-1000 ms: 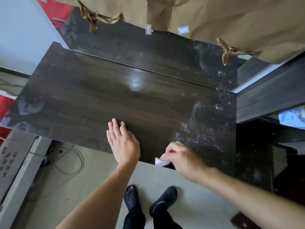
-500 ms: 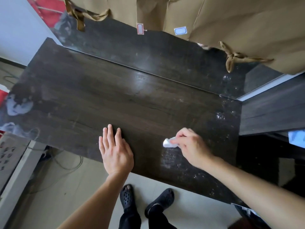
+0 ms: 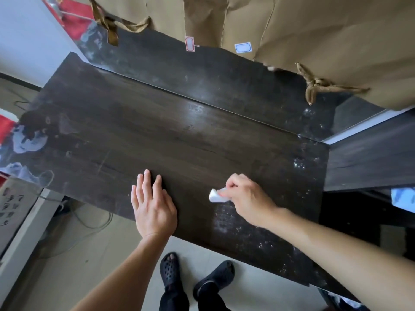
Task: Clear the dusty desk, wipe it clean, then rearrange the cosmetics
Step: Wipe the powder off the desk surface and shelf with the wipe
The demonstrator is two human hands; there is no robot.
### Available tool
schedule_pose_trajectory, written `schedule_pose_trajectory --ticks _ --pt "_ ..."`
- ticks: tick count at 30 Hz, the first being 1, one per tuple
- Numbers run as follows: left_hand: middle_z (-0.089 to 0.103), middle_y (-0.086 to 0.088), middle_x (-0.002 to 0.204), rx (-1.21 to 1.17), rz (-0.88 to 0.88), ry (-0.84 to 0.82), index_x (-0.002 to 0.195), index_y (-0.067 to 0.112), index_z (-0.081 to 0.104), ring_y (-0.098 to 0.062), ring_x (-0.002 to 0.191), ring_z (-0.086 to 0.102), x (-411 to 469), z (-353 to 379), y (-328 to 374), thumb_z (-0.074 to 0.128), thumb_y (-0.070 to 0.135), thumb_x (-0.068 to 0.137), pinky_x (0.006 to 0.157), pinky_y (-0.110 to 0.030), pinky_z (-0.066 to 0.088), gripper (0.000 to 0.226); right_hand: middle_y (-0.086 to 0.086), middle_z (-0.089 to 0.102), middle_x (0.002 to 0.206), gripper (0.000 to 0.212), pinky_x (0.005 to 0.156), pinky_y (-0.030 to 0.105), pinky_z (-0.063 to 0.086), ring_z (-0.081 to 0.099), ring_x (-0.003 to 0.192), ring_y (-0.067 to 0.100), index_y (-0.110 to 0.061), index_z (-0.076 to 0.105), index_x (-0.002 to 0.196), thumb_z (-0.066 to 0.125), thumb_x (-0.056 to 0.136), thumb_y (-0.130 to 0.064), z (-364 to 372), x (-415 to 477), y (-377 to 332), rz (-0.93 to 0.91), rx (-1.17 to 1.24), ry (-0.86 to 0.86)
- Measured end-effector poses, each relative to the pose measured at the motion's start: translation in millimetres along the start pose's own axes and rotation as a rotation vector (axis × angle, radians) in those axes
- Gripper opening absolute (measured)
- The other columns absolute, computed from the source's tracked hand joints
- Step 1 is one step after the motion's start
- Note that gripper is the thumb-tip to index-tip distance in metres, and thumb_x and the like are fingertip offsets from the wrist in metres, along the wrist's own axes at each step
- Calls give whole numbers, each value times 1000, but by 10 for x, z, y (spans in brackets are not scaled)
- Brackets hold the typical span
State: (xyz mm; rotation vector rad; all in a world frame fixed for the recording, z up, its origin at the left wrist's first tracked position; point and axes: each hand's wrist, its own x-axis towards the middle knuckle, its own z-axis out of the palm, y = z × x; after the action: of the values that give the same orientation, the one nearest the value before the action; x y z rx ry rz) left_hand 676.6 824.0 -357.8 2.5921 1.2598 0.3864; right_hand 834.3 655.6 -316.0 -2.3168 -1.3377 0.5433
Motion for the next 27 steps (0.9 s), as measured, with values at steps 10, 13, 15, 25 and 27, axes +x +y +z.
schedule_pose_trajectory --ticks 10,13,15,25,27 --pt "40 -18 146 1 12 6 125 4 55 -33 138 30 11 19 -16 37 18 92 114 -48 21 40 15 57 93 30 73 29 40 53 86 33 -15 74 96 55 81 3 -287 764 492 442 -111 380" --pt "41 -18 145 3 8 2 125 4 55 -34 138 30 2 17 -28 35 19 92 115 -47 20 40 5 51 85 28 63 29 37 43 77 20 -20 70 102 48 88 -11 180 147 -64 73 -40 253" --pt "41 -18 145 2 8 3 125 4 55 -35 138 31 2 13 -26 35 19 92 114 -48 20 41 -2 44 86 20 62 24 31 40 79 13 -25 64 102 51 91 -15 352 -425 -378 -8 74 69" --pt "42 -17 145 -21 15 18 124 5 56 -33 138 31 -1 12 -20 40 15 91 115 -46 20 38 10 55 86 36 66 31 41 52 79 31 -19 73 99 54 79 4 -65 298 137 367 -71 314" --pt "42 -18 144 -26 24 17 124 4 56 -34 137 32 0 16 -32 41 14 91 115 -47 21 37 5 51 85 41 65 28 38 46 78 23 -24 69 109 51 81 0 152 145 -48 282 -95 303"
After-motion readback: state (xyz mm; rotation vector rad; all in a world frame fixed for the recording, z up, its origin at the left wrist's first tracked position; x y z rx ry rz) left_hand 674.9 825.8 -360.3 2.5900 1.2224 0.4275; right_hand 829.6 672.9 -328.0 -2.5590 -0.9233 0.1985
